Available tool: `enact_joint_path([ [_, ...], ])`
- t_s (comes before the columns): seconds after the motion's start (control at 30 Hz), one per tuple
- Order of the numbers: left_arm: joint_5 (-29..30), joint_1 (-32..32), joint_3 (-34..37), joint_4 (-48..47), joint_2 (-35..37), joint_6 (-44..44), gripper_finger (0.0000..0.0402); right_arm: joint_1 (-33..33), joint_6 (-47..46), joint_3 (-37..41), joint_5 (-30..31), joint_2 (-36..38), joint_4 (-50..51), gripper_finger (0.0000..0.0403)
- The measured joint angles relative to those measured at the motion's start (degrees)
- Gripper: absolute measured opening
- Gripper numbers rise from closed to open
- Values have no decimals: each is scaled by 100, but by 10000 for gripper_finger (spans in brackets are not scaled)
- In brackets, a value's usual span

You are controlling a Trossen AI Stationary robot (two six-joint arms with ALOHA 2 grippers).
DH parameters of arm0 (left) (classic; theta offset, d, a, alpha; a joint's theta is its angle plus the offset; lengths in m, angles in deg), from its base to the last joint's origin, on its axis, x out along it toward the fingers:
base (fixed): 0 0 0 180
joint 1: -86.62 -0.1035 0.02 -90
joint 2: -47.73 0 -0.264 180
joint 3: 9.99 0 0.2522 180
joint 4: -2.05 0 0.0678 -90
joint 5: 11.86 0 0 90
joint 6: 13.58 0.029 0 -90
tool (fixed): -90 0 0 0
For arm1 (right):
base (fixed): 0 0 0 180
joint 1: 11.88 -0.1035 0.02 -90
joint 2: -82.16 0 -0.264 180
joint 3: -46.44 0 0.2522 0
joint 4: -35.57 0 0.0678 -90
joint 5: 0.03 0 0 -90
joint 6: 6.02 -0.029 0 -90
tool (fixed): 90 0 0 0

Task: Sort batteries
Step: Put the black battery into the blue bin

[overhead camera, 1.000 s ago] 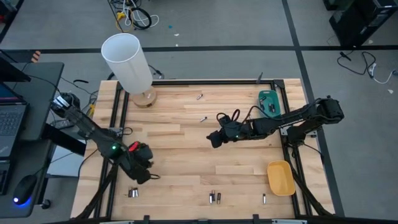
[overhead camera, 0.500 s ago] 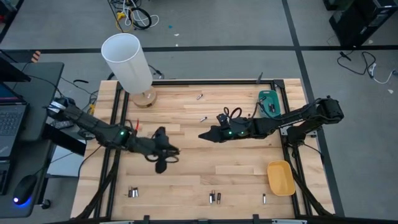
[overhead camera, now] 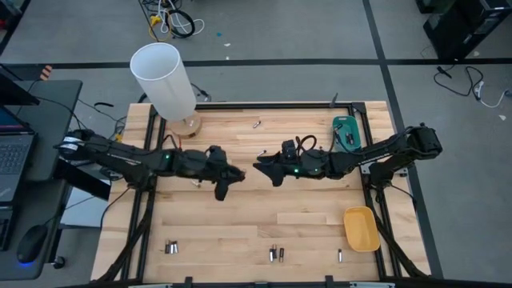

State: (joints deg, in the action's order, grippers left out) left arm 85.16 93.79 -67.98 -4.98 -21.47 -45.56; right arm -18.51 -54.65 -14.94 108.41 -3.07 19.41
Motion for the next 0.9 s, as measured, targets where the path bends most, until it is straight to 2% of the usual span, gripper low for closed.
enact_joint_path([
  [0.1,-283,-151,-2,622,-220,-188,73,2,345,0,-11,0,-46,239],
  [0.23,-331,-296,-2,1085,-464,-432,73,-11,662,0,-222,0,-305,213],
  [0.43,-438,-432,2,1180,-569,-599,73,-36,766,0,-311,0,-389,184],
  [0.67,-518,-581,-1,1373,-565,-623,74,89,746,0,-345,-2,-270,170],
  [0.9,-519,-661,0,1325,-565,-626,74,370,356,0,-679,-2,-261,151],
])
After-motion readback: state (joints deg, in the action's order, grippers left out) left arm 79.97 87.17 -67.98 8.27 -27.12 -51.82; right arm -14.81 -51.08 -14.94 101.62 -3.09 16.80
